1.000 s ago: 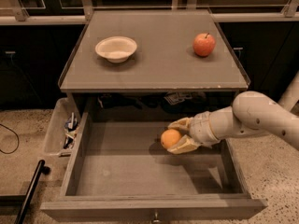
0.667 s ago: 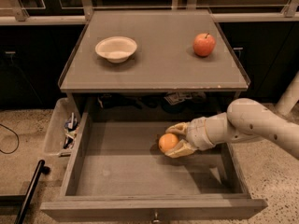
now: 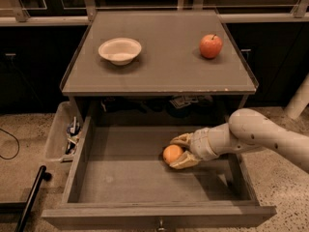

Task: Place orange into top drawer

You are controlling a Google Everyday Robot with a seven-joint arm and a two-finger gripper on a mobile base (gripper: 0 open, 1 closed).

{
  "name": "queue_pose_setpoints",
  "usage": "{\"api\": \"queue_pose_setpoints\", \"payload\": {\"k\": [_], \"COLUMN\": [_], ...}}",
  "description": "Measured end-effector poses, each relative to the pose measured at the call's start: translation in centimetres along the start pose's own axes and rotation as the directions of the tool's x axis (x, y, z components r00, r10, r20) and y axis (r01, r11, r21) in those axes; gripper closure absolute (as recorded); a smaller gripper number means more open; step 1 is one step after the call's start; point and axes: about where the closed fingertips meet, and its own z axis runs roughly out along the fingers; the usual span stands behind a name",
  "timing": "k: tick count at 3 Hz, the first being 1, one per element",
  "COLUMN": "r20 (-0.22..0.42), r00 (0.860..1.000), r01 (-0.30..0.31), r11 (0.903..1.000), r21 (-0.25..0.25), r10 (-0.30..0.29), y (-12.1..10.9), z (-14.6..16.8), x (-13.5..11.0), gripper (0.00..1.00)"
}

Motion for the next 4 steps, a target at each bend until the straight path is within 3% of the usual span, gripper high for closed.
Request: {"api": "queue_pose_setpoints", "payload": {"k": [1, 4], "r20": [0.0, 0.001], "r00": [1.0, 1.0], "r01": [0.0, -0.002], "r11": [1.0, 1.0], "r21": [0.0, -0.005], "r10": [0.0, 0.002], "y": [0.0, 0.11], "z": [0.0, -0.03], "x": [0.0, -0.07], "gripper": [0.82, 0.11]}}
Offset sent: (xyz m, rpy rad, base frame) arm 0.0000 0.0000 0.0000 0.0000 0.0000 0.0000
